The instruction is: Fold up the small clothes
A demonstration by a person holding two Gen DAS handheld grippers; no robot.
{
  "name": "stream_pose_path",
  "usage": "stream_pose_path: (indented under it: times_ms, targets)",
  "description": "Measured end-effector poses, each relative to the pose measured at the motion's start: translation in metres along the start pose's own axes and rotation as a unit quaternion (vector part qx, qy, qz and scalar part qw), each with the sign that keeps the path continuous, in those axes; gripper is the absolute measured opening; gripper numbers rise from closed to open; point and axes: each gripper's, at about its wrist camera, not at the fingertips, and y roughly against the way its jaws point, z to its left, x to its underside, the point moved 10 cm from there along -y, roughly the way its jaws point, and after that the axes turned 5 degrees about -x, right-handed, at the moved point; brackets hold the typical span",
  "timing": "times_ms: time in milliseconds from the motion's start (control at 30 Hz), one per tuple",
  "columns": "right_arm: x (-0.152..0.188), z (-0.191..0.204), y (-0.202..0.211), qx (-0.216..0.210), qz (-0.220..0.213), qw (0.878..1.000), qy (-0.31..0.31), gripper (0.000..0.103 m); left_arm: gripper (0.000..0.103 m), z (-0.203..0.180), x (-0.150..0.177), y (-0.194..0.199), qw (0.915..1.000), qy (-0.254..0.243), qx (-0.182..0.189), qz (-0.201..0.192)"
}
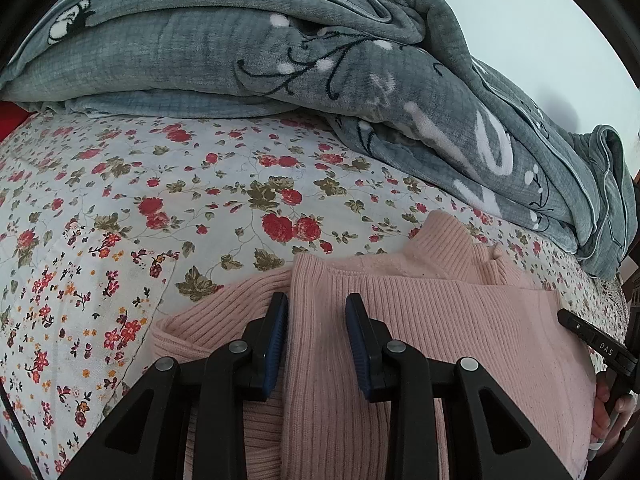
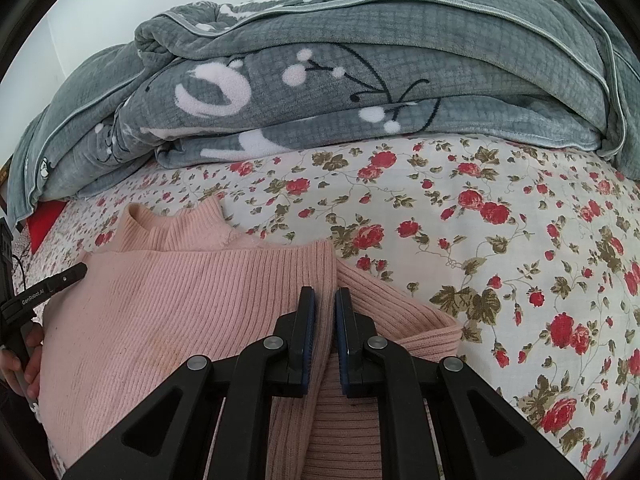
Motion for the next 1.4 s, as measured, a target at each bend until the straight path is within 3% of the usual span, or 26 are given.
stream_pose_path:
  times_ms: [500, 733, 800, 900, 1000, 1133, 1200, 1300, 1400]
  targets:
    - [0.000, 0.001, 0.002, 0.005, -0.001, 1.000, 0.008, 0.015, 0.035, -0.005, -0.003, 0.009, 0.9998, -0.008, 0.011, -0.017]
    - [-0.002, 0.007, 0.009, 0.015, -0.006, 0.999, 0.029, 0.038, 0.036, -0.006, -0.005, 0.012, 0.9995, -0.002, 0.024, -0.019]
    - [-0.005, 0.006, 0.015, 0.030, -0.013, 0.999, 0.036, 0.039, 0.041, -0.006, -0.006, 0.016, 0.9991, 0.004, 0.036, -0.024]
    - [-0.013, 0.007, 0.035, 0.090, -0.035, 0.992, 0.078, 0.039, 0.048, -0.008, -0.008, 0.024, 0.9981, 0.005, 0.048, -0.038]
    - [-0.018, 0.021, 0.065, 0.125, -0.062, 0.984, 0.113, 0.048, 0.055, -0.016, -0.012, 0.035, 0.9960, -0.010, 0.065, -0.061]
    - [-0.008, 0.058, 0.100, 0.104, -0.082, 0.984, 0.116, 0.054, 0.056, -0.019, -0.020, 0.059, 0.9895, -0.003, 0.102, -0.103]
    - [0.006, 0.082, 0.110, 0.074, -0.089, 0.988, 0.101, 0.058, 0.057, -0.014, -0.024, 0.071, 0.9846, 0.019, 0.130, -0.115]
    - [0.033, 0.115, 0.107, 0.025, -0.083, 0.993, 0.082, 0.058, 0.057, -0.007, -0.028, 0.084, 0.9839, 0.033, 0.126, -0.122]
    - [0.068, 0.148, 0.091, 0.000, -0.063, 0.995, 0.079, 0.058, 0.057, -0.004, -0.017, 0.097, 0.9868, 0.034, 0.119, -0.104]
